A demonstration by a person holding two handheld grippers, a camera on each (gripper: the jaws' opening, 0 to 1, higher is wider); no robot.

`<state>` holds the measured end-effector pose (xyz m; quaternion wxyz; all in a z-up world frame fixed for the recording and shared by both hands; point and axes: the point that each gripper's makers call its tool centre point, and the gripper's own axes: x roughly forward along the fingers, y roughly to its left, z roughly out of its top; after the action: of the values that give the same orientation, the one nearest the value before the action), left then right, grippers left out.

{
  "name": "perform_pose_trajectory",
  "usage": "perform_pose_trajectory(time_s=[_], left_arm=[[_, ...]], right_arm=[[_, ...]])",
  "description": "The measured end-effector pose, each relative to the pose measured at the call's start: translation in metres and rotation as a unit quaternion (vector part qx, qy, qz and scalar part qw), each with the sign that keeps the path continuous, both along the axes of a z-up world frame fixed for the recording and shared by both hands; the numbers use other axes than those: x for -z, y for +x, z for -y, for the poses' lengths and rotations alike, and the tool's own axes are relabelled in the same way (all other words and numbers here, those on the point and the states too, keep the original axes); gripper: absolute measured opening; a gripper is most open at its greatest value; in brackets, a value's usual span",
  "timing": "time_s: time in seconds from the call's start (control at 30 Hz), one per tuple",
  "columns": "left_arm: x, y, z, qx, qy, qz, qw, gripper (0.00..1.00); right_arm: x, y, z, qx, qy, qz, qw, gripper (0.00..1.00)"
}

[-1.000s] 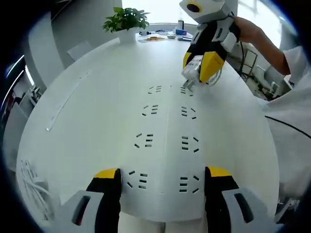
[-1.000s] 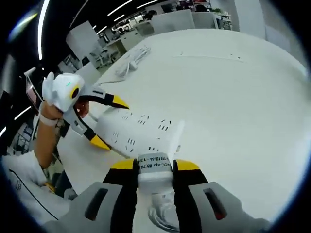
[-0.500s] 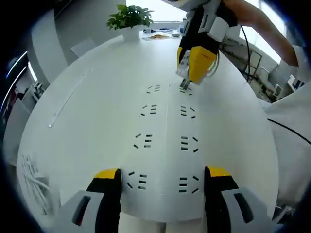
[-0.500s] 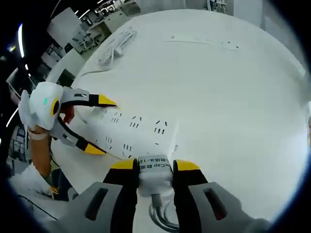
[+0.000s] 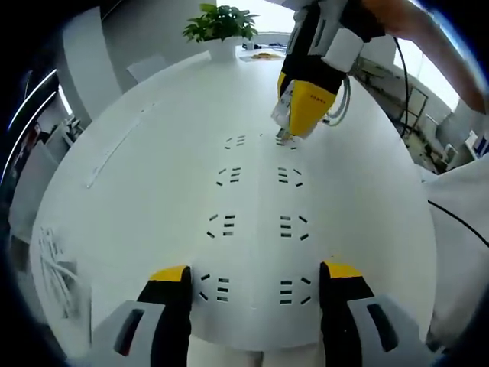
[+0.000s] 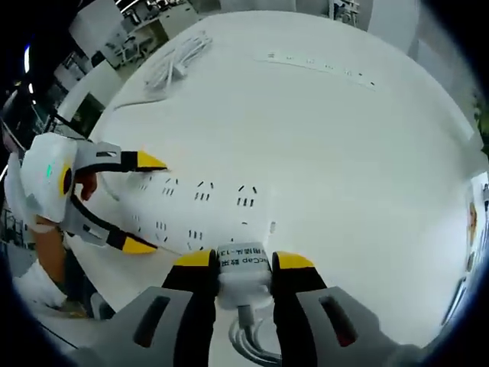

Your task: Straighten the power strip on the desk, plug the charger into it

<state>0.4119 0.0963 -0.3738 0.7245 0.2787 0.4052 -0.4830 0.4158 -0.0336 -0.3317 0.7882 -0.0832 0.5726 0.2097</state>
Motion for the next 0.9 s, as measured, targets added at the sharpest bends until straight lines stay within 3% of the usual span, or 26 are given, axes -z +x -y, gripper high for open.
perform_pose_trajectory(time_s=[0.03,0.07,0.1,0.4,0.47,0.77,0.9], left_arm=[[0.000,0.001,0.000,-0.003,0.001,0.002,1.0000,0.68],[0.000,0.001,0.001,-0.006,0.001,0.002,1.0000,0.68],[0.000,0.001,0.001,-0.007,0.001,0.002,1.0000,0.68],[-0.001,0.003,0.003,-0.003,0.000,0.007,1.0000,0.68],[-0.001,-0.009,0.004,0.000,0.001,0.009,1.0000,0.67],[-0.004,-0.018,0.005,0.005,0.000,0.012,0.9999,0.67],[-0.005,-0.019,0.005,0.005,0.000,0.011,0.9999,0.67]], right_arm=[[-0.001,0.003,0.002,0.020,-0.016,0.000,0.9997,0.27],[-0.003,0.003,0.002,-0.029,-0.020,0.000,0.9994,0.27],[-0.002,0.008,0.001,-0.009,-0.027,0.004,0.9996,0.27],[0.000,0.001,0.000,-0.006,-0.042,-0.008,0.9991,0.27],[0.001,0.002,0.002,-0.006,-0.042,-0.013,0.9990,0.27],[-0.003,0.017,-0.002,-0.013,-0.039,0.010,0.9991,0.26],[-0.001,0.018,-0.004,-0.007,-0.047,-0.002,0.9989,0.26]])
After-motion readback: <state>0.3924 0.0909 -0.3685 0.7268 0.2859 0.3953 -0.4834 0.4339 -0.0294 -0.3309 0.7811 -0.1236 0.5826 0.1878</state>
